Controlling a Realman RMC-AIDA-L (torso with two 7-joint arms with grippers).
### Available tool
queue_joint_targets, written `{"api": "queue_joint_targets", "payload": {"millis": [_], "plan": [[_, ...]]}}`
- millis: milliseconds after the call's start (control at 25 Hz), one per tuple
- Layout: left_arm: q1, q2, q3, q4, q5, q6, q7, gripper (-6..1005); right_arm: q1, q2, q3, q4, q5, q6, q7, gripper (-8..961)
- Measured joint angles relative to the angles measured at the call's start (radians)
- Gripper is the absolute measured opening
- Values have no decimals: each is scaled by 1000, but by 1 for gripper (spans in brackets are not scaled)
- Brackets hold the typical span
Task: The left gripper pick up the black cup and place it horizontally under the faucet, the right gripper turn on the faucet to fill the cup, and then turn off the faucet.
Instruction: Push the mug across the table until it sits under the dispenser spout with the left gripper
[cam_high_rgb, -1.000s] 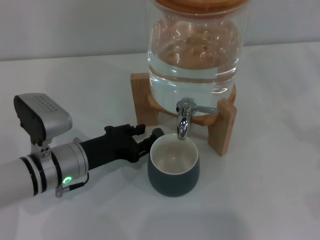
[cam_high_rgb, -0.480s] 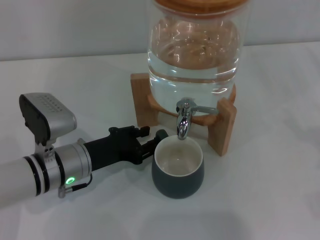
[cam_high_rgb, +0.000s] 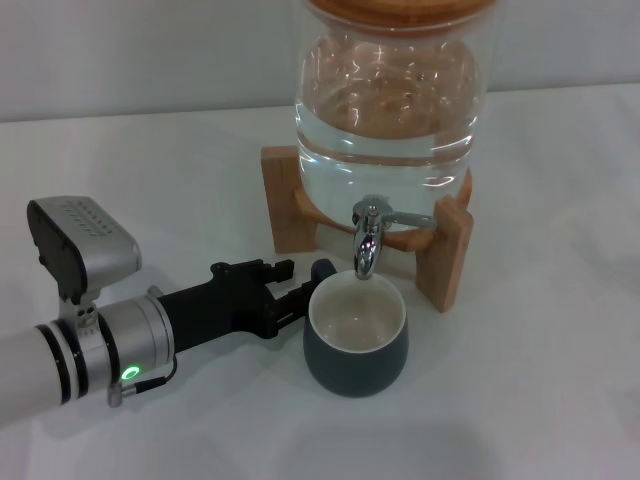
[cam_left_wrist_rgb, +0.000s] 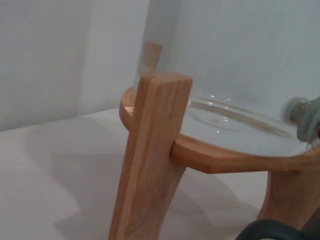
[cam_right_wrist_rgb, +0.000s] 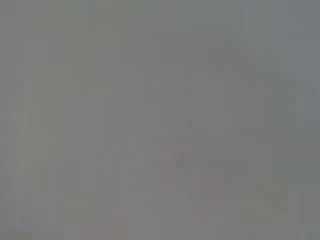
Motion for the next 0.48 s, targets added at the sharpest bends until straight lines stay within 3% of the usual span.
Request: {"api": "queue_joint_targets", "payload": {"millis": [320,480], "plan": [[6,3,-6,2,2,-23,5,459,-3,1,0,4,0,0,-1,813],[10,3,-8,2,2,-26,7,539,-5,2,0,4,0,1,-1,813]]}}
